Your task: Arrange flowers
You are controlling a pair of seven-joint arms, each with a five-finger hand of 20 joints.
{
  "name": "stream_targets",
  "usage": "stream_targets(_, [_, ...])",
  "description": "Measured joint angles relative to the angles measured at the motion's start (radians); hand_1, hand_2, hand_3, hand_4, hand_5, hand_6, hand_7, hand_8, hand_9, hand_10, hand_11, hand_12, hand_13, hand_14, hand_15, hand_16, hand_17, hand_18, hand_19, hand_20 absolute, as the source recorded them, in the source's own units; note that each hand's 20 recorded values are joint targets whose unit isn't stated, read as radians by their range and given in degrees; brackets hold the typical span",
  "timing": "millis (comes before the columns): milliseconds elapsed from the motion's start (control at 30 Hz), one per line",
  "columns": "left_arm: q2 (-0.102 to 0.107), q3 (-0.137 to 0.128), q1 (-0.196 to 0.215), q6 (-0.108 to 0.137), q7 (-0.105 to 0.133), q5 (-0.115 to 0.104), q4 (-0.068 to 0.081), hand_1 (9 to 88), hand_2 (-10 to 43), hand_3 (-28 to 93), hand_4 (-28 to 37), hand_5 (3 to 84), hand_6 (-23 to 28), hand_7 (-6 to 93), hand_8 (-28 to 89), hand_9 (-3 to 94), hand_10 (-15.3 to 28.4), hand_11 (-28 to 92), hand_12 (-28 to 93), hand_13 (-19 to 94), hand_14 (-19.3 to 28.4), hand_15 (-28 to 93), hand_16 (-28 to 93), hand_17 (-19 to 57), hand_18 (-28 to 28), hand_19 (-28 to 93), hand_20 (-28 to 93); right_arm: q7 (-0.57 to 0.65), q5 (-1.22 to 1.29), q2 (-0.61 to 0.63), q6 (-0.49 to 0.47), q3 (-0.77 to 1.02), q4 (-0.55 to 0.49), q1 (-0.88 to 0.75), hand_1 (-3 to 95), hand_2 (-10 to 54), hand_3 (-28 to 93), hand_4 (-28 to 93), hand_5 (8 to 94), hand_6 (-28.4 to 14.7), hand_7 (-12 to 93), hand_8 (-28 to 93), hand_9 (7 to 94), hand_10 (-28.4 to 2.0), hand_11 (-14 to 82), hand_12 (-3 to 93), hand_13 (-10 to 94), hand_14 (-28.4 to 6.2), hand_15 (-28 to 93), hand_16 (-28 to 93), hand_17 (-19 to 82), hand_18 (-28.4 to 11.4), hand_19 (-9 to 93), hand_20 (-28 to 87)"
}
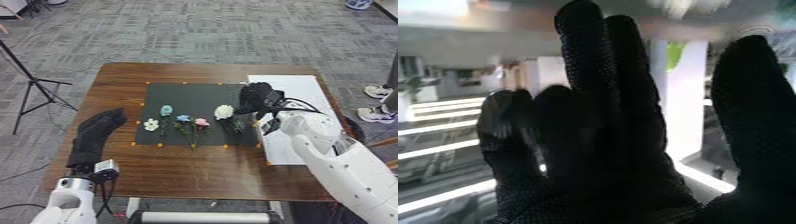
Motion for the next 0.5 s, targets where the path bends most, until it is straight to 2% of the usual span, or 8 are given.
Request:
stream_targets(100, [0.003,-0.003,0.0,0.0,0.001,0.0,0.0,28.0,-5.1,71,-15.7,50.9,1.3,20.3,-8,50.6,12.5,21,15,40,16.0,18,1,5.6,11.2,7,17,0.004,0.098,-0.005,-0.037,0.111,-0.051,-0.026,20.6,0.6,70,-18,58.2,-1.2,23,-13,64.4,-14.3,15.5,17.2,59,-15.0,37,26,25,-22.0,53,44])
stream_targets(167, [0.004,-0.008,0.0,0.0,0.001,0.0,0.0,27.9,-5.1,71,-15.6,50.9,1.3,20.3,-8,50.7,12.6,21,15,40,16.0,18,1,5.8,11.0,6,17,0.002,0.214,-0.017,-0.105,0.22,-0.097,-0.053,18.9,2.3,70,-18,54.5,-2.4,20,-12,59.2,-15.9,13.4,16.5,52,-16.8,29,23,20,-20.1,42,37])
stream_targets(333, [0.004,-0.031,0.002,0.001,0.006,0.0,-0.001,28.0,-5.1,71,-15.6,50.8,1.2,20.3,-8,50.7,12.6,21,15,40,16.0,18,1,6.1,10.4,6,17,0.021,0.508,-0.08,-0.296,0.49,-0.16,-0.117,14.8,4.5,69,-17,52.2,-3.2,17,-10,55.6,-17.3,10.3,16.1,45,-18.4,17,24,17,-18.3,32,31])
stream_targets(500, [0.001,-0.049,0.009,0.001,0.013,0.007,-0.008,27.9,-5.2,71,-15.5,50.9,1.3,20.3,-8,50.7,12.7,21,14,40,15.9,18,1,6.3,9.8,5,17,0.07,0.701,-0.186,-0.305,0.685,-0.168,-0.207,9.2,5.5,68,-16,42.1,-3.8,11,-8,42.3,-18.6,4.3,14.7,31,-19.5,7,23,12,-18.5,24,27])
